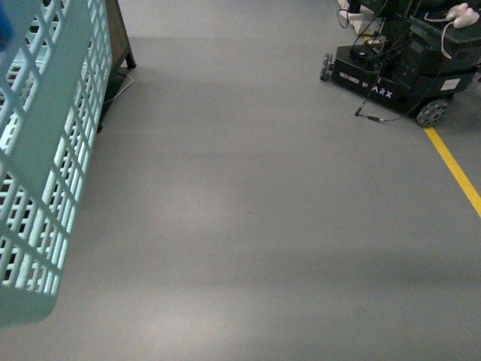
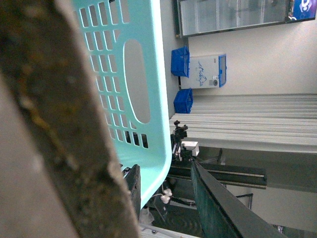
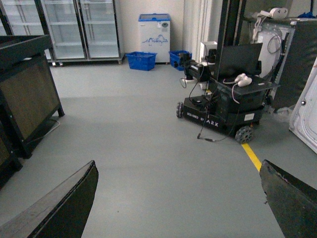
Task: Pick mango and avocado into basket
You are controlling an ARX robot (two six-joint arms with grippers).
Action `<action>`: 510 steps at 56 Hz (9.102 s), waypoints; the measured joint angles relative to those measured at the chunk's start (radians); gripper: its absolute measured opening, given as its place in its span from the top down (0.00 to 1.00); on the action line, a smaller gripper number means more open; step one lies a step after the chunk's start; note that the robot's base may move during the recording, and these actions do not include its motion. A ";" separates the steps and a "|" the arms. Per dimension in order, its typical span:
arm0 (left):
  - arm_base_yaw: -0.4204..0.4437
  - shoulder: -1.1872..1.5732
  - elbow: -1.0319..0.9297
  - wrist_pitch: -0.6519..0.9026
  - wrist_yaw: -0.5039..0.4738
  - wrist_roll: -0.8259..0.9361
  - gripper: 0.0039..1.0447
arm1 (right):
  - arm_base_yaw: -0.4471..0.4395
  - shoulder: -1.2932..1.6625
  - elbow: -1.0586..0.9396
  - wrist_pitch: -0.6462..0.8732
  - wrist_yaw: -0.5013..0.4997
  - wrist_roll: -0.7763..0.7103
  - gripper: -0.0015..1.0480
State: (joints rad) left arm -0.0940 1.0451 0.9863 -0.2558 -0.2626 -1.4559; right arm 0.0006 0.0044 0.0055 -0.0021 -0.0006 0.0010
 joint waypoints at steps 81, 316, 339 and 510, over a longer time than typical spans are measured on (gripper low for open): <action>0.000 -0.005 0.001 0.000 0.000 0.000 0.69 | 0.000 0.000 0.000 0.000 0.000 0.000 0.07; 0.000 -0.006 -0.004 -0.001 -0.001 0.000 0.69 | 0.000 0.000 0.000 0.000 -0.001 0.000 0.07; 0.000 -0.003 -0.004 -0.002 0.000 0.000 0.69 | 0.000 0.000 0.000 -0.001 0.000 0.000 0.07; -0.190 0.406 0.214 -0.101 0.602 1.168 0.89 | -0.001 0.000 0.000 0.000 -0.001 0.000 0.07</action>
State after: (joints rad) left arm -0.2840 1.4506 1.2007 -0.3573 0.3389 -0.2882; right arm -0.0006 0.0044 0.0051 -0.0021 -0.0013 0.0006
